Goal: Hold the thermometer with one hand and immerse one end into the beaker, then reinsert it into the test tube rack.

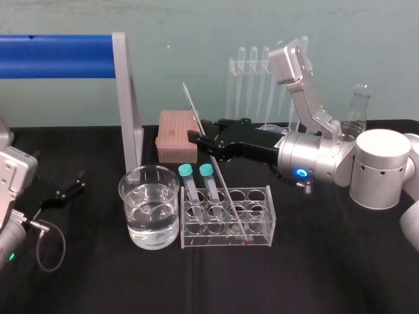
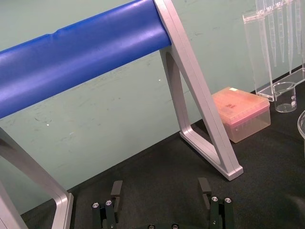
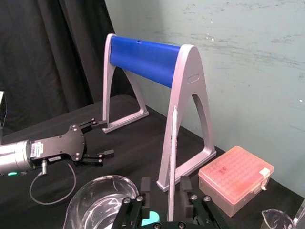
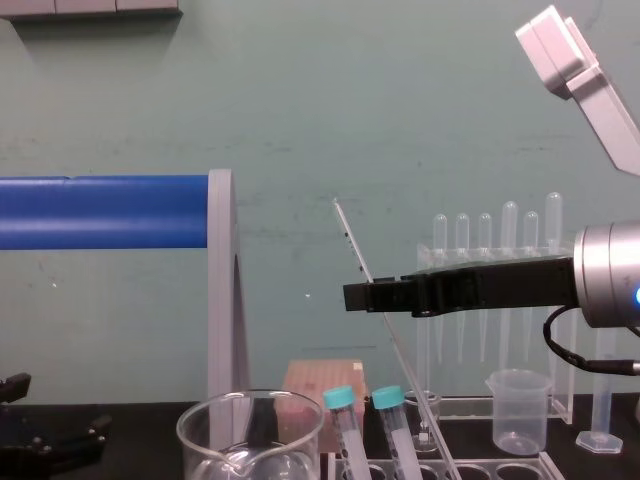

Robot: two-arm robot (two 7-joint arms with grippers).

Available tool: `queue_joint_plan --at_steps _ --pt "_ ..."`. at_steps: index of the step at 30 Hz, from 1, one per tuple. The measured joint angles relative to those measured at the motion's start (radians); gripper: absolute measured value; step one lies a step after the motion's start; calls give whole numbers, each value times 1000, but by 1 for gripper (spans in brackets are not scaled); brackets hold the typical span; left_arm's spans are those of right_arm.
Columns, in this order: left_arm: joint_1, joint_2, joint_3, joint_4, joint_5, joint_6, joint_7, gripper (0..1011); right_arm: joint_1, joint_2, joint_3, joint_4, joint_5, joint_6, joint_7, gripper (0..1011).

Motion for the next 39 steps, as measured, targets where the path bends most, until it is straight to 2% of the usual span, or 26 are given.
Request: queue_joint_plan --at_steps 1,2,3,7,9,10,13,21,25,28,31,32,33,34,37,39 --pt "0 0 0 0 0 0 0 1008 0 0 0 0 0 0 0 418" --pt "0 0 0 0 0 0 0 1008 0 0 0 0 0 0 0 349" --pt "0 0 0 0 0 0 0 1008 0 0 0 0 0 0 0 349" --pt "0 0 0 0 0 0 0 1008 0 0 0 0 1 0 0 205" --pt "0 0 0 0 0 0 0 1008 0 0 0 0 1 0 0 169" --pt "0 0 0 0 0 0 0 1008 0 0 0 0 1 0 0 112" --pt "0 0 0 0 0 0 0 1008 0 0 0 0 1 0 0 52" --pt "0 0 0 0 0 0 0 1008 -1 0 1 0 1 -1 0 52" --pt "0 0 0 0 0 0 0 1008 -17 -2 11 -10 5 -21 0 52" --pt "0 0 0 0 0 0 0 1008 -38 -3 30 -24 19 -57 0 52" --pt "0 0 0 0 0 0 0 1008 -63 -4 52 -41 34 -108 8 52" --pt "0 0 0 0 0 0 0 1008 -74 -3 63 -52 38 -139 13 52" --pt "0 0 0 0 0 0 0 1008 -74 -3 63 -52 38 -139 13 52" --pt "0 0 0 0 0 0 0 1008 -86 -1 73 -63 38 -176 18 52" --pt "0 0 0 0 0 0 0 1008 -98 5 86 -78 34 -227 28 52" --pt "0 0 0 0 0 0 0 1008 -110 13 108 -107 22 -299 47 52"
